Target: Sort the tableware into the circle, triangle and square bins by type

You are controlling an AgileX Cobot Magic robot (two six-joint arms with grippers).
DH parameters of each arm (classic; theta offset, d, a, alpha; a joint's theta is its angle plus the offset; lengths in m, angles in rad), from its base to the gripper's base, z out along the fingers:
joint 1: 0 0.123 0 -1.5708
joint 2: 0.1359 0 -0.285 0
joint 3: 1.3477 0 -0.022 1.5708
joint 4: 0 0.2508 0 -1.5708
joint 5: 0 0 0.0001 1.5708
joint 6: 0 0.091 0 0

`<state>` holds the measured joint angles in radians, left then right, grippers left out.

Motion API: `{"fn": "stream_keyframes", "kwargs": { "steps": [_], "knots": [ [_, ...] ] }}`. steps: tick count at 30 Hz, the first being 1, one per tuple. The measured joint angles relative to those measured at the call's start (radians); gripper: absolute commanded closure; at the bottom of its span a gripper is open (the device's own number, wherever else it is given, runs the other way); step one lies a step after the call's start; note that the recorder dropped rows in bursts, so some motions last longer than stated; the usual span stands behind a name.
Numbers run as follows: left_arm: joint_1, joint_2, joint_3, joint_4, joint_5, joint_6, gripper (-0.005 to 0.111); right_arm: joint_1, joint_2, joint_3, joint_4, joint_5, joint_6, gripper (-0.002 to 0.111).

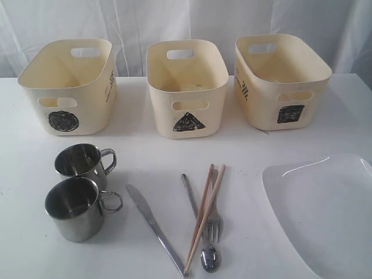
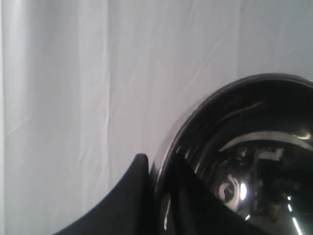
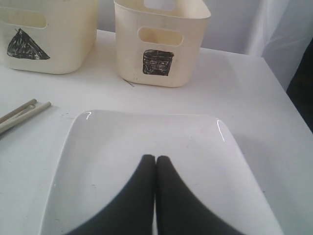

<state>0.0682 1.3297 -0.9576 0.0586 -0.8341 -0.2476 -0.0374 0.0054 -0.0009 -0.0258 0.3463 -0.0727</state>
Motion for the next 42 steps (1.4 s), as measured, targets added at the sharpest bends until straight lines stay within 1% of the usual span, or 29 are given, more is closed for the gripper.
{"fn": "stream_keyframes", "kwargs": {
  "steps": [2,4,6,8,10,12,15,18,23,26,29,30,31,32,33,34,35,36,37,38,40,41,42],
  "knots": [
    [0.0,0.078,-0.046,0.108,-0.088,-0.036,0.107,0.0,0.0,0.0,0.0,0.0,0.0,0.108],
    [0.0,0.181,-0.121,0.207,-0.09,-0.05,0.107,0.0,0.0,0.0,0.0,0.0,0.0,0.108],
    [-0.002,0.301,-0.211,0.261,-0.046,-0.054,0.107,0.0,0.0,0.0,0.0,0.0,0.0,0.108],
    [-0.002,0.414,-0.297,0.265,0.002,-0.068,0.107,0.0,0.0,0.0,0.0,0.0,0.0,0.108],
    [0.0,0.517,-0.376,0.274,0.058,-0.116,0.106,0.0,0.0,0.0,0.0,0.0,0.0,0.108],
    [0.0,0.603,-0.449,0.329,0.129,-0.192,0.102,0.0,0.0,0.0,0.0,0.0,0.0,0.108],
    [-0.007,0.67,-0.521,0.463,0.221,-0.312,0.093,0.0,0.0,0.0,0.0,0.0,0.0,0.108],
    [-0.025,0.686,-0.544,0.563,0.294,-0.373,0.083,0.0,0.0,0.0,0.0,0.0,0.0,0.108],
    [-0.06,0.686,-0.552,0.63,0.366,-0.394,0.059,0.0,0.0,0.0,0.0,0.0,0.0,0.108],
    [-0.072,0.686,-0.561,0.644,0.417,-0.423,0.05,0.0,0.0,0.0,0.0,0.0,0.0,0.108],
    [-0.079,0.668,-0.566,0.654,0.505,-0.463,0.049,0.0,0.0,0.0,0.0,0.0,0.0,0.108],
    [-0.08,0.644,-0.566,0.658,0.572,-0.483,0.049,0.0,0.0,0.0,0.0,0.0,0.0,0.108],
    [-0.08,0.631,-0.566,0.66,0.595,-0.493,0.049,0.0,0.0,0.0,0.0,0.0,0.0,0.108],
    [-0.08,0.585,-0.566,0.663,0.658,-0.529,0.049,0.0,0.0,0.0,0.0,0.0,0.0,0.108],
    [-0.083,0.556,-0.566,0.663,0.692,-0.551,0.051,0.0,0.0,0.0,0.0,0.0,0.0,0.108],
    [-0.096,0.484,-0.566,0.663,0.814,-0.591,0.053,0.0,0.0,0.0,0.0,0.0,0.0,0.108],
    [-0.107,0.452,-0.566,0.663,0.878,-0.593,0.061,0.0,0.0,0.0,0.0,0.0,0.0,0.108],
    [-0.143,0.378,-0.568,0.642,1.052,-0.549,0.068,0.0,0.0,0.0,0.0,0.0,0.0,0.108],
    [-0.18,0.332,-0.568,0.59,1.18,-0.452,0.075,0.0,0.0,0.0,0.0,0.0,0.0,0.108],
    [-0.212,0.296,-0.566,0.492,1.278,-0.28,0.081,0.0,0.0,0.0,0.0,0.0,0.0,0.108],
    [-0.259,0.263,-0.544,0.161,1.486,0.069,0.087,0.0,0.0,0.0,0.0,0.0,0.0,0.108],
    [-0.276,0.263,-0.522,0.01,1.589,0.215,0.087,0.0,0.0,0.0,0.0,0.0,0.0,0.108],
    [-0.287,0.271,-0.487,-0.103,1.663,0.31,0.085,0.0,0.0,0.0,0.0,0.0,0.0,0.108]
  ]
}}
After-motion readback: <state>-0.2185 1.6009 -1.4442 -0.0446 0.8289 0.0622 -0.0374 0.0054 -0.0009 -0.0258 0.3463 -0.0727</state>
